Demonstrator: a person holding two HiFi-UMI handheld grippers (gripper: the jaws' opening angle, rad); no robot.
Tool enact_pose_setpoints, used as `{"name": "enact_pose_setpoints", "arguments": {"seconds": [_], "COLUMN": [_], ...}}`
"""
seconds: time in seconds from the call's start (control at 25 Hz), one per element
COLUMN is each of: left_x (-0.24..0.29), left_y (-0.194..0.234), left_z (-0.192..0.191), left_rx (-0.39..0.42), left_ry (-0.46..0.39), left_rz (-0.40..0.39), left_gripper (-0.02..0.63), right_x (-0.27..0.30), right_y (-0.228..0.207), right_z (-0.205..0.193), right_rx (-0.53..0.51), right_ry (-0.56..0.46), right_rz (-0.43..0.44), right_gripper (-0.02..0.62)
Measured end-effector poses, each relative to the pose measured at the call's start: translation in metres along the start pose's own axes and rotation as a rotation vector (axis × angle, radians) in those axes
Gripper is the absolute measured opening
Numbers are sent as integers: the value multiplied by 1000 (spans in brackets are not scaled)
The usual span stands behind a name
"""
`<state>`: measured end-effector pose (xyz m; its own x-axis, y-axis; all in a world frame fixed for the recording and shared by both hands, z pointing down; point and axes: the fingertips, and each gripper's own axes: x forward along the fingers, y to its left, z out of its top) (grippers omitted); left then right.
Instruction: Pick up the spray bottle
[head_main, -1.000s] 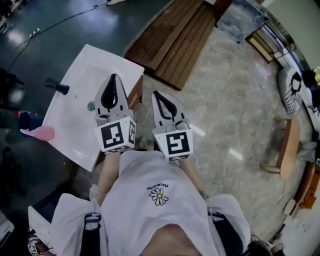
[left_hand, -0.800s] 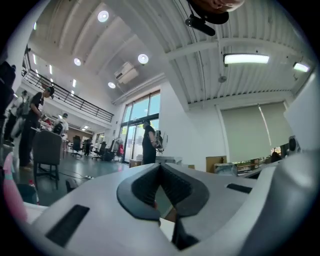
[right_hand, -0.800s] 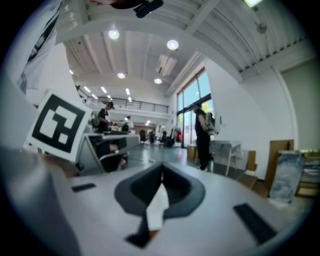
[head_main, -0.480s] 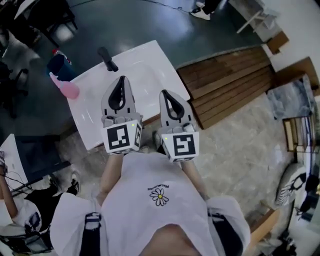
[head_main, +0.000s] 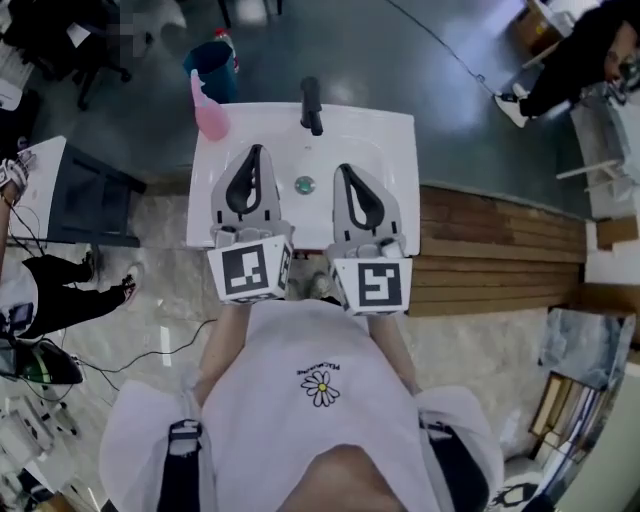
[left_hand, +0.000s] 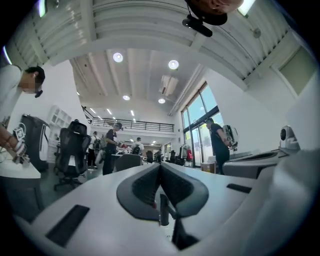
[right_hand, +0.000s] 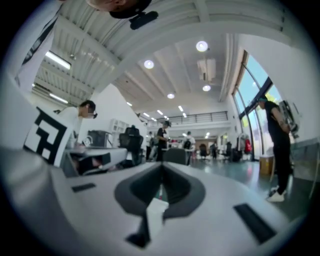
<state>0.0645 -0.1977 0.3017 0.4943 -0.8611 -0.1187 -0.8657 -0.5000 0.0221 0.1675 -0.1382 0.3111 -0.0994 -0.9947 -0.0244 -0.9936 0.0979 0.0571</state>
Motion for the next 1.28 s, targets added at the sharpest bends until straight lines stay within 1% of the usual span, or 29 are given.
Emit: {"name": "enact_pose_setpoints", "arguments": {"seconds": [0.12, 0.24, 0.36, 0.48, 0.56, 0.64, 0.8, 0.92, 1.0, 1.12, 1.28], "left_x": [-11, -26, -38, -50, -60, -66, -73, -73, -70, -60, -45], "left_y": [20, 38, 47, 52, 51, 49, 47, 55, 66, 84, 94], "left_z": [3, 2, 6, 8, 6, 6, 0, -12, -14, -10, -5], "left_rx": [10, 8, 9, 30, 37, 27, 22, 49, 52, 14, 8], "left_ry": [-4, 14, 7, 4, 14, 17, 37, 60, 59, 32, 28], "left_rz": [90, 172, 221, 255, 269, 277, 282, 298, 312, 315, 283], "left_gripper": [20, 20, 20, 20, 20, 20, 20, 20, 20, 20, 20], "right_x": [13, 21, 24, 23, 19, 13, 8, 9, 10, 16, 28], "right_y": [9, 22, 33, 46, 54, 59, 65, 67, 68, 65, 60], "right_z": [3, 6, 10, 9, 7, 6, 4, 0, -1, -2, 5], "right_rx": [9, 15, -2, -16, -19, -20, -29, -31, -34, -48, -39], "right_ry": [-8, -25, -43, -58, -54, -54, -56, -54, -53, -42, -44], "right_rz": [73, 135, 175, 208, 225, 239, 245, 239, 231, 205, 155], "right_gripper": [29, 29, 29, 29, 29, 29, 29, 29, 29, 29, 29]}}
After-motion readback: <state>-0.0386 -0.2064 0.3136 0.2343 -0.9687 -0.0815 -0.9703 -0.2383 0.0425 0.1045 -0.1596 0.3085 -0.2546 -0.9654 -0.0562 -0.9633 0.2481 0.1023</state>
